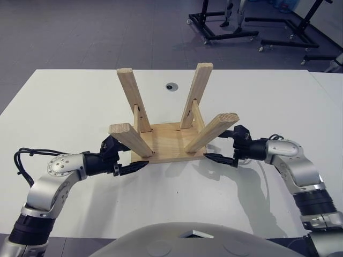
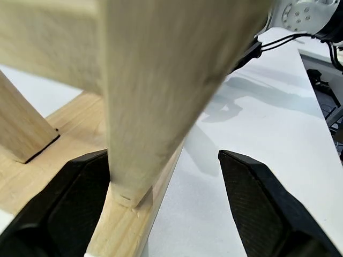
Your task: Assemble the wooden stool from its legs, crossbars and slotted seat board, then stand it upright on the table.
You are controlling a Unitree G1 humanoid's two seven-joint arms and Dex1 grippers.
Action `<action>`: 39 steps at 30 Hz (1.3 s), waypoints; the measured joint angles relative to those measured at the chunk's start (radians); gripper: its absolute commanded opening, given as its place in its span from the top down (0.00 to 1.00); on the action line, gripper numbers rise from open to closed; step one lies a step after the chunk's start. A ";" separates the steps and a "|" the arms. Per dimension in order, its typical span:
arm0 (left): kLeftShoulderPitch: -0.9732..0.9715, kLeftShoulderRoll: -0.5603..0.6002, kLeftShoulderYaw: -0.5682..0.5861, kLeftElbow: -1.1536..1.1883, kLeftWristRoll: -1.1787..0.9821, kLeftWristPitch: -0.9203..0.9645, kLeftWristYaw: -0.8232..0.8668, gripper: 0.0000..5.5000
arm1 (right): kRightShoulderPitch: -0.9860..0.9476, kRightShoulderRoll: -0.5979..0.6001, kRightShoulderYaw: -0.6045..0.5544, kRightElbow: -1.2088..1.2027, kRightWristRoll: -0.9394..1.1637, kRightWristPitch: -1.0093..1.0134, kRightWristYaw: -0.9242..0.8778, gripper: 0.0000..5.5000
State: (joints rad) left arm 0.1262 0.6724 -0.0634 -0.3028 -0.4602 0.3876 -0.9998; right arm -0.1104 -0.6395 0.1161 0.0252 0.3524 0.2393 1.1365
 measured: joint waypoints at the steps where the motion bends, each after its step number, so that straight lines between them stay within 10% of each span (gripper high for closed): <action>1: -0.007 -0.012 -0.007 0.016 0.001 0.000 0.001 0.37 | -0.007 0.018 0.014 0.013 -0.001 -0.003 0.005 0.13; 20: -0.068 -0.067 -0.077 0.113 0.087 -0.092 -0.014 0.72 | -0.020 0.091 0.028 0.112 0.040 -0.042 0.087 0.73; 27: -0.078 -0.044 -0.036 0.136 0.024 -0.058 -0.086 0.73 | 0.021 0.082 0.029 0.006 0.078 0.041 0.091 0.75; 39: 0.170 0.128 0.165 -0.197 -0.712 0.549 -0.021 0.73 | 0.208 -0.074 -0.140 -0.549 0.759 0.834 -0.252 0.77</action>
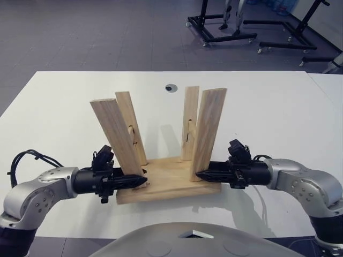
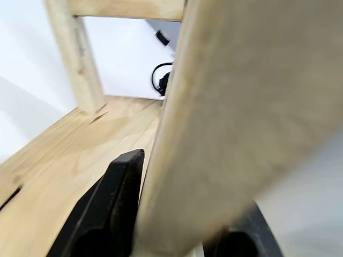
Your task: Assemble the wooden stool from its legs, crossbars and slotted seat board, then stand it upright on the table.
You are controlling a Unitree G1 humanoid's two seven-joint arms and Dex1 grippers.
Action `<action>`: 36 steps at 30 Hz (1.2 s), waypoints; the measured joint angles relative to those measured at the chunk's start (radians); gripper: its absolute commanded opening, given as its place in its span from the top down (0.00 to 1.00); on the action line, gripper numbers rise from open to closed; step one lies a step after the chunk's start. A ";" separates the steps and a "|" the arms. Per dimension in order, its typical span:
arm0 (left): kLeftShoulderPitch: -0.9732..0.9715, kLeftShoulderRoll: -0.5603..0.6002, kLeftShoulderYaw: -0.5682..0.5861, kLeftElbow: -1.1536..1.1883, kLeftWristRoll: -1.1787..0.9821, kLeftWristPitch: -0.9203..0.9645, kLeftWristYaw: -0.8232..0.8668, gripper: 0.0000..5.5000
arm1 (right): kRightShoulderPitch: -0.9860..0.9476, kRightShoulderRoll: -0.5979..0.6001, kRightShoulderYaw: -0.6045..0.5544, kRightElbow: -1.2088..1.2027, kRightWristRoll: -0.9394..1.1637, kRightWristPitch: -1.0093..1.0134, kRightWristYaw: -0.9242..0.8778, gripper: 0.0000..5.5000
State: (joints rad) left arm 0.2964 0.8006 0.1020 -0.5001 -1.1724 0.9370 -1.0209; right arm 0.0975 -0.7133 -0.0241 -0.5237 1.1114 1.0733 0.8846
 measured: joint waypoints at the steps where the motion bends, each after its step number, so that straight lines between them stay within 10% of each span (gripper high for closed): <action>1: 0.005 0.007 0.019 -0.001 -0.064 0.033 0.032 0.73 | 0.000 0.008 -0.009 -0.007 0.082 0.053 -0.068 0.77; 13: -0.085 -0.052 0.046 0.086 -0.181 0.072 0.192 0.50 | 0.033 -0.140 0.045 -0.006 0.746 0.044 -0.668 0.78; 19: -0.082 -0.089 -0.009 0.138 -0.124 0.060 0.179 0.32 | -0.016 -0.154 0.068 0.043 0.766 -0.017 -0.749 0.54; 36: -0.364 -0.109 0.080 0.464 -0.104 0.154 0.180 0.31 | 0.115 -0.067 0.063 0.010 0.728 -0.193 -0.834 0.02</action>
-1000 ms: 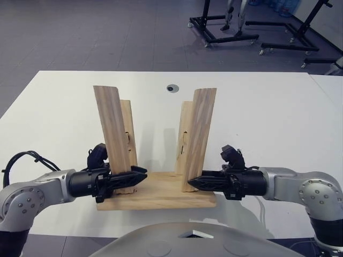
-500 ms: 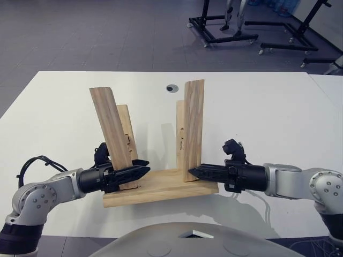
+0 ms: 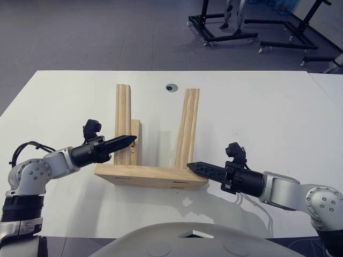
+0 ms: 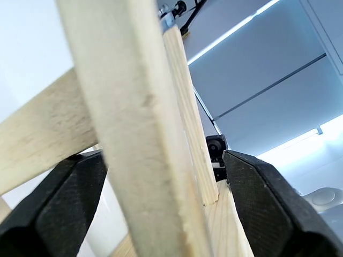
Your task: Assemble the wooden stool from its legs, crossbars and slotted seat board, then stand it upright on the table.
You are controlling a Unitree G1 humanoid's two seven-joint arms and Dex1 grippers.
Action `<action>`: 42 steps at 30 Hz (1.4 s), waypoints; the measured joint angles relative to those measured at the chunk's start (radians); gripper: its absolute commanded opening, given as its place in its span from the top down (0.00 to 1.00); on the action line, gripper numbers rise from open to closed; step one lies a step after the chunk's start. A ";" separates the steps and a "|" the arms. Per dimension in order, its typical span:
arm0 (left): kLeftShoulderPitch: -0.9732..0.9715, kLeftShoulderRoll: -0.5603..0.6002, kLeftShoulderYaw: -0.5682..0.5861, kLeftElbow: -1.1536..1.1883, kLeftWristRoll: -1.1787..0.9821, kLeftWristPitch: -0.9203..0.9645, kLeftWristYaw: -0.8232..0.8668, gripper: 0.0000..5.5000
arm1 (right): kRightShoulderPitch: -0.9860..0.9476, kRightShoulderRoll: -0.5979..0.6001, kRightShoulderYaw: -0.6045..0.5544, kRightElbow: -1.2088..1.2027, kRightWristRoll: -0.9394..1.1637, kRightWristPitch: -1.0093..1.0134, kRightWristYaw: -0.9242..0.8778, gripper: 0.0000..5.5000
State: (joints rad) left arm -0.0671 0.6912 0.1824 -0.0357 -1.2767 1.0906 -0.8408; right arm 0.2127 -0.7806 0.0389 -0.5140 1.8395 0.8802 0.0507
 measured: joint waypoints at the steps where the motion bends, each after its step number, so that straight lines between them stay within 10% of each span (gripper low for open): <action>1: -0.006 0.000 0.001 0.007 0.003 0.001 -0.001 0.31 | -0.005 0.008 -0.001 0.005 -0.008 -0.006 0.001 0.02; 12: 0.077 0.116 0.140 -0.061 0.040 0.031 -0.111 0.31 | -0.009 -0.008 -0.138 0.083 -0.122 0.012 0.183 0.02; 20: 0.170 0.292 0.110 0.046 0.600 -0.494 -0.215 0.31 | 0.108 -0.013 -0.237 0.175 -0.598 -0.163 0.493 0.02; 31: 0.439 0.348 -0.083 0.100 1.221 -1.532 -0.259 0.31 | 0.137 -0.127 -0.010 0.233 -1.380 -0.760 0.909 0.02; 42: 0.404 0.265 -0.194 -0.048 1.209 -1.498 -0.242 0.31 | 0.018 0.005 0.128 0.210 -1.463 -0.780 0.960 0.02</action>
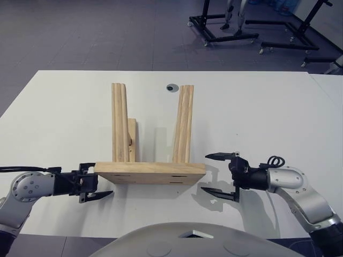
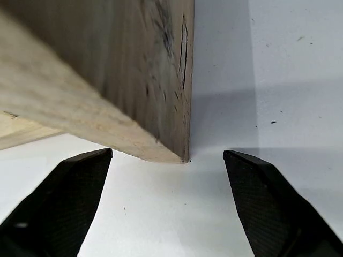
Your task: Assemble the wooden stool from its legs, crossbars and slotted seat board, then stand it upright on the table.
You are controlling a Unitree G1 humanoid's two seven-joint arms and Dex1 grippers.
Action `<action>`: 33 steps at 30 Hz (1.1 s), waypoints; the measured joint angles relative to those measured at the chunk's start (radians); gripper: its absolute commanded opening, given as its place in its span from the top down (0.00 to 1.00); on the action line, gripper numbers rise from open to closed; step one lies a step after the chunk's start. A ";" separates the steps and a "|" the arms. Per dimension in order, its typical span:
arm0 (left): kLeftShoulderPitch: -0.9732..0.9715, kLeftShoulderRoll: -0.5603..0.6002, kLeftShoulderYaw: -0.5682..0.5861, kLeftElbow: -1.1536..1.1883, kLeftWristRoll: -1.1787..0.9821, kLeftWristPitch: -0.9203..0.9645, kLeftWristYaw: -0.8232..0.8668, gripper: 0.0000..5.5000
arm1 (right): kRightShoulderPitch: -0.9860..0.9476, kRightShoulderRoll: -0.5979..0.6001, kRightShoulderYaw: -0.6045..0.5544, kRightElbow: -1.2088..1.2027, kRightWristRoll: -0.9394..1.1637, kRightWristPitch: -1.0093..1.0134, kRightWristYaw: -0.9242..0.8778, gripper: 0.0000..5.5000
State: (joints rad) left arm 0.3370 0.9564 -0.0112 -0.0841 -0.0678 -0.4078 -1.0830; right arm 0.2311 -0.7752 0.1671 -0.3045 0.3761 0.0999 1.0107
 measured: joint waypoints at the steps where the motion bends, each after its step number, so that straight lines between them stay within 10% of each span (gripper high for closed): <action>1: -0.006 -0.006 -0.009 -0.005 -0.001 0.008 0.004 0.31 | -0.007 0.007 0.006 0.000 0.000 0.008 0.000 0.02; 7: -0.038 -0.035 -0.032 -0.013 -0.010 0.028 0.003 0.31 | -0.041 0.058 0.051 0.000 -0.001 0.043 0.005 0.02; 26: -0.117 -0.069 -0.076 0.030 -0.118 0.034 -0.076 0.70 | -0.068 0.122 0.063 0.071 -0.011 0.014 0.063 0.65; 33: -0.118 -0.069 -0.077 0.006 -0.179 0.122 -0.109 0.73 | -0.074 0.123 0.051 0.083 -0.004 0.021 0.097 0.67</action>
State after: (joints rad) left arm 0.2195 0.8870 -0.0877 -0.0779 -0.2469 -0.2861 -1.1922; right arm 0.1571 -0.6522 0.2183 -0.2215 0.3717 0.1207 1.1074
